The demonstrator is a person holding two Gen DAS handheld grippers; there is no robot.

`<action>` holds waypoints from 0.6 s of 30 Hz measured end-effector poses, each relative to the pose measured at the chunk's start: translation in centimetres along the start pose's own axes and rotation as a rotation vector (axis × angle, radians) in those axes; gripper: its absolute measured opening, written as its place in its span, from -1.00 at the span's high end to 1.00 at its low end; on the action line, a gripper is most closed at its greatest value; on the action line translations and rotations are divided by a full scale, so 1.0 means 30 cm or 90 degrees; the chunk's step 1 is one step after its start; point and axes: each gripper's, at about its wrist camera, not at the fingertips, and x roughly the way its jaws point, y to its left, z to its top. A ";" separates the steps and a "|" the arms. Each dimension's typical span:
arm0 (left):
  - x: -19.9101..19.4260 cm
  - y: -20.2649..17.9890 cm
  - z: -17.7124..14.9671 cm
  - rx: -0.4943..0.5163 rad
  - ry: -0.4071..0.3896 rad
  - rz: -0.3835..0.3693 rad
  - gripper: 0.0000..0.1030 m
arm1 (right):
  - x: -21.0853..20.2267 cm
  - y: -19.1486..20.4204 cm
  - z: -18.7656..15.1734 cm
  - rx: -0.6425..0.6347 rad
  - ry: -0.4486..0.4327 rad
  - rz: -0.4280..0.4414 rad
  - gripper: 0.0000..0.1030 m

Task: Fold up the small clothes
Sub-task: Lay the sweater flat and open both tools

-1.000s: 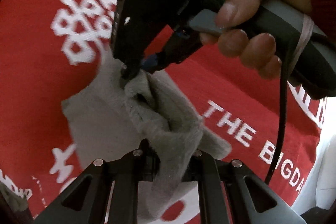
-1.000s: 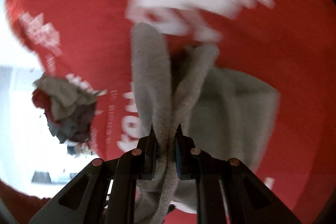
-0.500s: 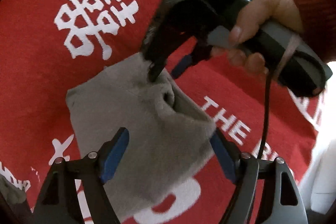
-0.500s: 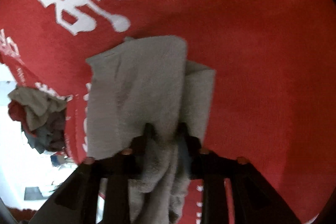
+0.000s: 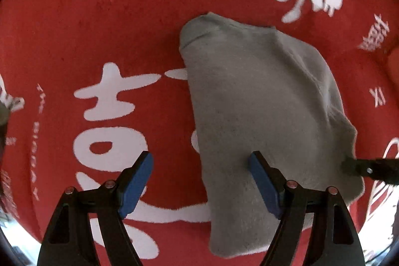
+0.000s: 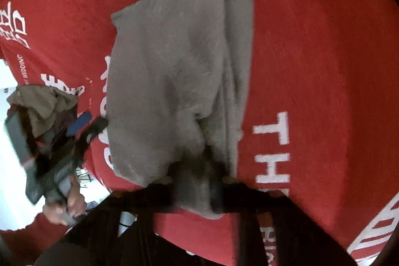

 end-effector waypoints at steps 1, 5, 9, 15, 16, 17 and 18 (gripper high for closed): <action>0.006 -0.001 -0.006 0.000 -0.001 -0.002 -0.56 | -0.024 0.022 -0.005 -0.022 -0.024 0.007 0.83; 0.060 -0.023 -0.028 0.011 0.005 0.008 -0.78 | -0.035 -0.020 -0.049 -0.018 -0.027 -0.031 0.85; 0.074 -0.019 -0.035 -0.011 0.011 -0.001 -0.78 | 0.021 -0.120 -0.107 0.051 -0.001 -0.019 0.85; 0.081 -0.023 -0.033 0.002 0.009 0.003 -0.78 | -0.123 -0.097 -0.023 0.062 -0.121 0.025 0.44; 0.082 -0.023 -0.032 0.002 0.009 0.004 -0.78 | -0.136 -0.097 0.025 0.068 -0.139 0.036 0.04; 0.081 -0.024 -0.029 0.000 0.010 0.005 -0.78 | -0.138 -0.094 0.062 0.073 -0.147 0.035 -0.12; 0.080 -0.024 -0.029 -0.004 0.011 0.004 -0.78 | -0.138 -0.107 0.107 0.076 -0.154 0.037 -0.17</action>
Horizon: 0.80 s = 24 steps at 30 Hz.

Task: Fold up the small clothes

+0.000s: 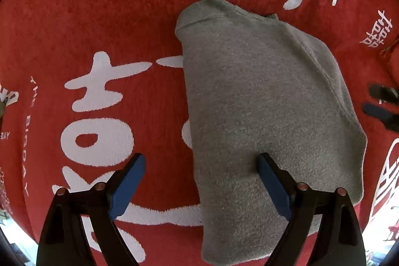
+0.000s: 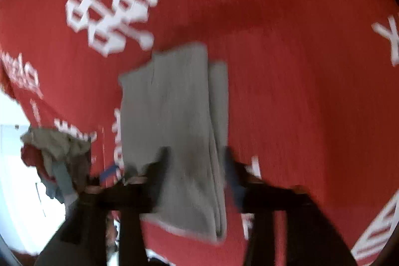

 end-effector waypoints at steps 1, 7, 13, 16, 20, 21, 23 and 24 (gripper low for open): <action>-0.001 0.002 0.002 -0.003 0.002 -0.002 -0.78 | 0.038 -0.001 0.046 0.004 0.003 0.003 -0.17; -0.076 0.035 0.028 -0.018 -0.031 -0.008 -0.78 | 0.147 -0.004 0.152 0.045 0.074 0.037 0.85; 0.005 0.055 0.034 -0.040 0.025 -0.035 -0.78 | 0.127 -0.010 0.122 -0.016 0.077 -0.044 0.85; 0.016 0.041 0.028 -0.042 0.028 -0.034 -0.78 | 0.170 -0.026 0.118 -0.004 0.078 -0.053 0.84; 0.006 0.026 0.025 -0.038 0.029 -0.022 -0.78 | 0.164 -0.002 0.094 -0.017 0.063 -0.089 0.59; 0.004 0.026 0.026 -0.037 0.031 -0.021 -0.78 | 0.159 0.000 0.088 -0.018 0.063 -0.101 0.49; -0.005 0.025 0.024 -0.038 0.033 -0.018 -0.78 | 0.150 0.007 0.071 -0.010 0.065 -0.105 0.49; -0.015 0.020 0.018 -0.036 0.033 -0.016 -0.78 | 0.141 0.008 0.061 -0.006 0.064 -0.107 0.49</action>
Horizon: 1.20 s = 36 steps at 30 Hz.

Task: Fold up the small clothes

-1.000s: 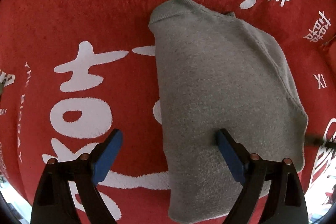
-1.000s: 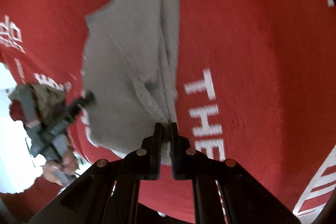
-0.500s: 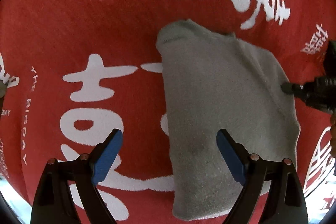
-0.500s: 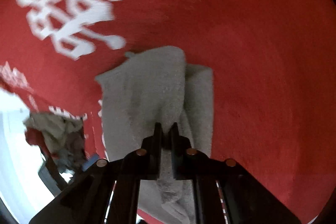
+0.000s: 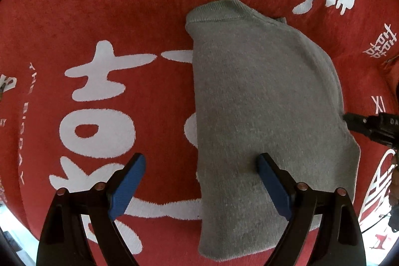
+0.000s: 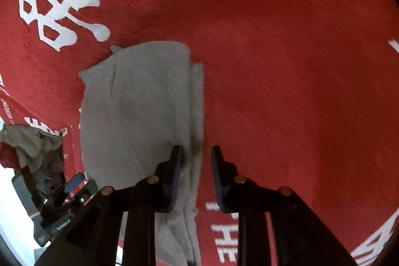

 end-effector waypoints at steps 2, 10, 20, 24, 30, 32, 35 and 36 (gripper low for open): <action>-0.011 -0.005 -0.008 0.010 -0.002 0.002 -0.78 | -0.013 -0.005 -0.018 0.005 0.000 -0.026 0.49; -0.034 0.010 -0.041 0.034 0.013 -0.002 -0.78 | -0.094 0.001 -0.185 0.026 -0.013 -0.033 0.49; -0.073 0.069 -0.136 0.029 0.035 -0.029 -1.00 | -0.098 0.099 -0.385 0.019 0.003 -0.043 0.18; -0.091 0.091 -0.168 0.035 0.041 -0.024 -1.00 | -0.089 0.162 -0.438 0.003 -0.003 -0.056 -0.15; -0.095 0.121 -0.194 0.043 0.047 -0.025 -1.00 | -0.106 0.201 -0.490 0.004 -0.014 -0.063 -0.36; -0.095 0.129 -0.201 0.044 0.047 -0.025 -1.00 | -0.108 0.207 -0.507 0.006 -0.018 -0.069 -0.44; -0.101 0.132 -0.214 0.046 0.045 -0.023 -1.00 | -0.108 0.211 -0.528 0.009 -0.020 -0.083 -0.54; -0.099 0.135 -0.216 0.044 0.044 -0.017 -1.00 | -0.109 0.213 -0.535 0.007 -0.023 -0.084 -0.54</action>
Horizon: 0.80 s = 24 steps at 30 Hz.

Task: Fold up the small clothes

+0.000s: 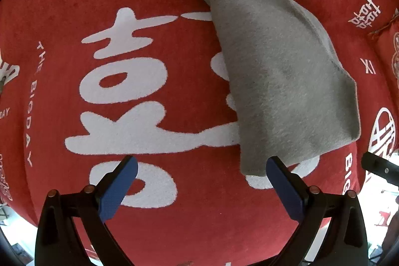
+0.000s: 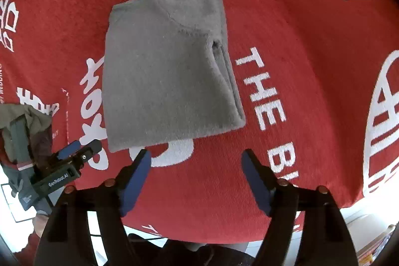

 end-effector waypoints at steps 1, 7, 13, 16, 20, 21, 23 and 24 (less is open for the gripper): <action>0.009 0.006 0.002 -0.002 0.001 0.000 -1.00 | -0.001 0.000 -0.006 -0.003 -0.001 -0.001 -0.54; 0.059 0.028 0.029 -0.033 0.031 -0.059 -1.00 | 0.020 -0.005 0.017 -0.017 0.024 -0.003 -0.54; 0.054 0.006 0.092 -0.058 0.023 -0.063 -1.00 | 0.002 -0.011 0.163 -0.067 0.043 0.007 -0.54; 0.067 -0.012 0.138 -0.070 0.024 -0.072 -1.00 | -0.025 -0.026 0.257 -0.088 0.035 0.016 -0.54; 0.090 -0.031 0.195 -0.089 0.032 -0.092 -1.00 | -0.032 -0.076 0.348 -0.086 0.042 0.026 -0.54; 0.097 -0.037 0.208 -0.092 0.036 -0.092 -1.00 | -0.031 -0.093 0.371 -0.081 0.044 0.032 -0.54; 0.107 -0.050 0.220 -0.095 0.037 -0.081 -1.00 | -0.027 -0.119 0.404 -0.071 0.048 0.045 -0.54; 0.114 -0.060 0.229 -0.095 0.039 -0.074 -1.00 | -0.025 -0.127 0.414 -0.066 0.049 0.051 -0.54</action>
